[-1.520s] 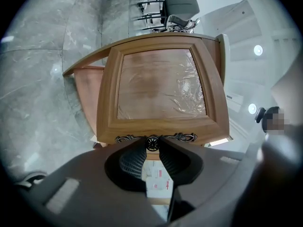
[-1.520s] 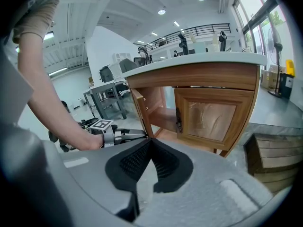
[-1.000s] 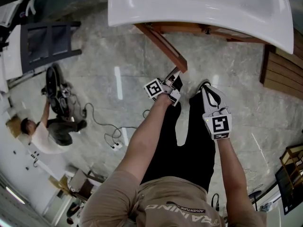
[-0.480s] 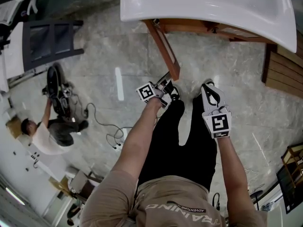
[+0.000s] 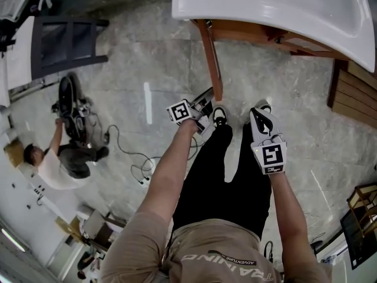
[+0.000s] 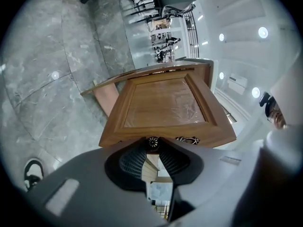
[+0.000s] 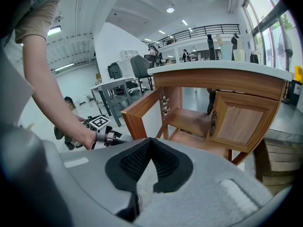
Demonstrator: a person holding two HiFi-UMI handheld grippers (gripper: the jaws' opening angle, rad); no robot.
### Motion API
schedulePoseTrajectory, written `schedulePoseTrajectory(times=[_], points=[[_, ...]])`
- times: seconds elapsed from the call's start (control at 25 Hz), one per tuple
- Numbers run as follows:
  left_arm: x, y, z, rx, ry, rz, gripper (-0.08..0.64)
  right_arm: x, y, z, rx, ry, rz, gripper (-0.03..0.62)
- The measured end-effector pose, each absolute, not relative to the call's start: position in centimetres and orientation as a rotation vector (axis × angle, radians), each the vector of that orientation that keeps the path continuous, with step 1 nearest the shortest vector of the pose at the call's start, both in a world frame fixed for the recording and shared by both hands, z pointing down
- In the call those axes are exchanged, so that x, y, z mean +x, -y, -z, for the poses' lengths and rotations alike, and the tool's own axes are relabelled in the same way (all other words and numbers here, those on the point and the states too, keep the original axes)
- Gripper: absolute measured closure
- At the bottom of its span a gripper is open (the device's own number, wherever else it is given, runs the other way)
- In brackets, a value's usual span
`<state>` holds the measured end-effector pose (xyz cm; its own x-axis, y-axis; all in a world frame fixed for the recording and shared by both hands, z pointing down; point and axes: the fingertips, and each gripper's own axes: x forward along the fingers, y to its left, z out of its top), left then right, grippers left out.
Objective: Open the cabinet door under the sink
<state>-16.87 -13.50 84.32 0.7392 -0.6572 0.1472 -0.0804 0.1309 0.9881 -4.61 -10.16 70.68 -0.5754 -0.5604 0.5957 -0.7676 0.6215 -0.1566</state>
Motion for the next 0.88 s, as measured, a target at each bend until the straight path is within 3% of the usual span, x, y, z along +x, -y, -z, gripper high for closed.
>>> schedulePoseTrajectory(times=[0.36,0.56,0.76,0.88], points=[[-19.7,13.4,-83.9,1.401,0.618,0.434,0.462,-6.7,10.0,-70.4,1.019,2.344,-0.531,0.589],[-22.9,13.0,-86.7,1.547,0.754,0.098,0.460,-7.9,9.9,-70.3,0.992,2.336,-0.515,0.590],[-23.1,13.6,-85.4,1.548,0.705,0.223,0.460,-9.3,9.5,-69.8,0.969,2.331,-0.497,0.589],[-24.5,13.4,-86.2,1.545,0.785,0.133,0.460,-9.7,9.7,-69.2,0.972,2.329,-0.490,0.590]])
